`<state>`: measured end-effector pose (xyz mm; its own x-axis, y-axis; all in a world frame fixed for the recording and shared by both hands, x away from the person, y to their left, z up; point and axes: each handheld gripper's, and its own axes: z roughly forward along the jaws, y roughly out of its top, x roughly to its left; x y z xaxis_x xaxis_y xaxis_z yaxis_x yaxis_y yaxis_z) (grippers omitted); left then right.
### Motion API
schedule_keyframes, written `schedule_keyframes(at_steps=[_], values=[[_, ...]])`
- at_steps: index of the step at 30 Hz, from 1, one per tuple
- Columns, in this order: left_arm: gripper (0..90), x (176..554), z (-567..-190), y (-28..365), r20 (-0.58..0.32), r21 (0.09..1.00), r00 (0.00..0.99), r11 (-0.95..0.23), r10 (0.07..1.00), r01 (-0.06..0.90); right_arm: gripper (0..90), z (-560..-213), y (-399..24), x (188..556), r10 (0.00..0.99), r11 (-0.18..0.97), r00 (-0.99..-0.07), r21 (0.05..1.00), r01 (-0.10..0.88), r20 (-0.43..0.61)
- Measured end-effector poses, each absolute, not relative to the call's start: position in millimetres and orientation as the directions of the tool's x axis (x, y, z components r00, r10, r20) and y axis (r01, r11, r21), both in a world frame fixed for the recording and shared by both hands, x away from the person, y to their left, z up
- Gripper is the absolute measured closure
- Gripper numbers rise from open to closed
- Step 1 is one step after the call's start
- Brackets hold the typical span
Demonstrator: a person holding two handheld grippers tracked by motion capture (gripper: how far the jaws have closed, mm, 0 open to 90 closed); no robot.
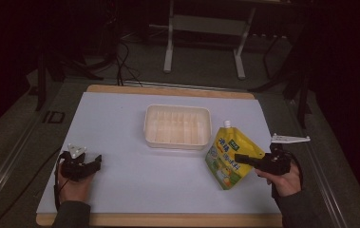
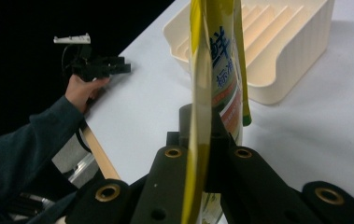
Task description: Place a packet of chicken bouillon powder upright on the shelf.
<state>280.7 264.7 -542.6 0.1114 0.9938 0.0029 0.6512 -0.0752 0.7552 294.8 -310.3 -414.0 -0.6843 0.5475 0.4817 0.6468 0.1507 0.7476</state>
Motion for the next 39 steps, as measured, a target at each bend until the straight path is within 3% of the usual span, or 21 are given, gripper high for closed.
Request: schedule_keyframes(at_steps=[39], values=[[30.4,279,-542,266,-0.001,0.766,0.098,-0.062,0.995,0.640,90.0,-412,-262,303,0.499,0.109,-0.729,0.801,0.589,0.468]])
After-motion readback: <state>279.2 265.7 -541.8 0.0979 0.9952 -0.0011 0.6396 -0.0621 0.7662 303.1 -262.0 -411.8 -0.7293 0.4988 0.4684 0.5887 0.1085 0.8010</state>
